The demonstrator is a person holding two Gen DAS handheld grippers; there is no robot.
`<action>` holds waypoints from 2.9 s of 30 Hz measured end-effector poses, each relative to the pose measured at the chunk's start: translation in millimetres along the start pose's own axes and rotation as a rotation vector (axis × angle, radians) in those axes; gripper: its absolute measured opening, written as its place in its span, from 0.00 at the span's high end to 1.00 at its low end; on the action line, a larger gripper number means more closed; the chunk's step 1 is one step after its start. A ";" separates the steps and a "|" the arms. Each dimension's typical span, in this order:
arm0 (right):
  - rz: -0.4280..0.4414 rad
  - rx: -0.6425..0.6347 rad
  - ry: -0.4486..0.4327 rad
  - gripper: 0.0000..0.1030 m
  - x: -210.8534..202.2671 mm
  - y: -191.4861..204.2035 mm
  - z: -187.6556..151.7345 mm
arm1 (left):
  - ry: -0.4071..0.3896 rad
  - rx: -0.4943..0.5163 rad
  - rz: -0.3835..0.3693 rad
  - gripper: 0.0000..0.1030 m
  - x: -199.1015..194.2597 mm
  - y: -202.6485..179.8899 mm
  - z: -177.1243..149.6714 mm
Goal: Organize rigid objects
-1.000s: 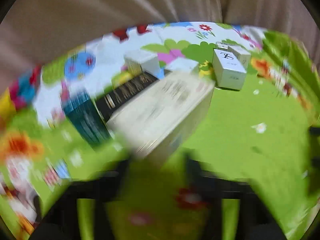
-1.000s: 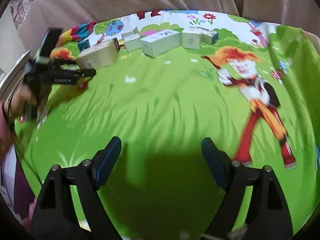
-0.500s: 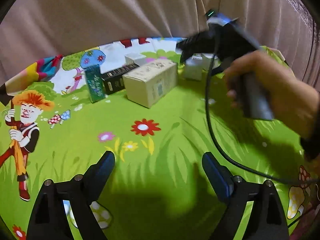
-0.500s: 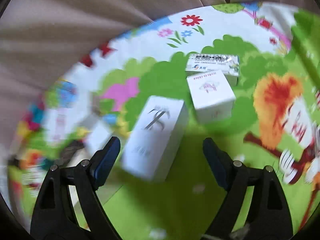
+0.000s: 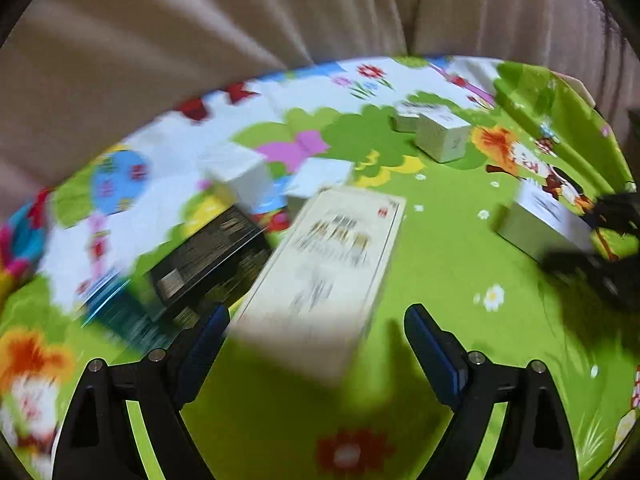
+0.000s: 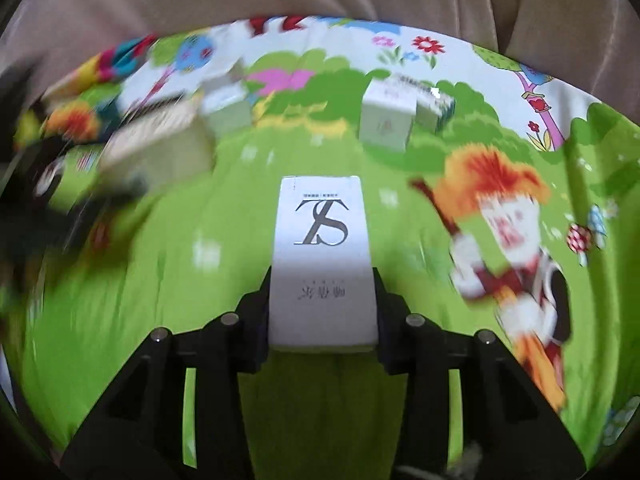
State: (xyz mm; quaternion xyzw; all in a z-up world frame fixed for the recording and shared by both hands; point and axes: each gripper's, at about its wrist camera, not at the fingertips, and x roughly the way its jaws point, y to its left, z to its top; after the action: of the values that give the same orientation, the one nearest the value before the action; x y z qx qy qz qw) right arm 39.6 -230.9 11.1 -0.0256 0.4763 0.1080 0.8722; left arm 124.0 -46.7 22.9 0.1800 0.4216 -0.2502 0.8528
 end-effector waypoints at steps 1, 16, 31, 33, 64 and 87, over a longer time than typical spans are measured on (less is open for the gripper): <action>0.012 -0.012 0.004 0.56 -5.4 -3.4 -8.3 | 0.023 0.010 -0.020 0.12 9.4 -1.7 4.2; 0.032 -0.056 -0.009 0.17 -3.8 -6.7 -21.1 | 0.019 -0.294 0.121 0.21 -50.6 -57.3 -72.7; 0.028 -0.139 0.120 0.56 -1.2 -2.4 -6.6 | 0.116 -0.292 0.057 0.50 -42.6 -46.6 -70.6; 0.031 -0.129 0.067 0.56 -12.9 3.3 -19.3 | 0.065 -0.295 0.071 0.50 -57.4 -56.1 -79.3; -0.137 -0.044 -1.223 0.56 -373.9 103.3 -131.3 | -0.973 -0.253 0.454 0.49 -405.0 -178.3 -120.9; 0.208 -0.318 -1.088 0.56 -348.8 222.3 -119.3 | -0.836 -0.486 0.632 0.49 -435.6 -101.7 -232.6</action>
State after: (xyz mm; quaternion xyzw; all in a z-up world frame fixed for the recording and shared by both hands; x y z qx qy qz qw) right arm -288.7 -88.8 250.8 -0.0502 -0.0629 0.2614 0.9619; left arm -307.3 111.3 230.7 -0.0182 0.0199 0.0709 0.9971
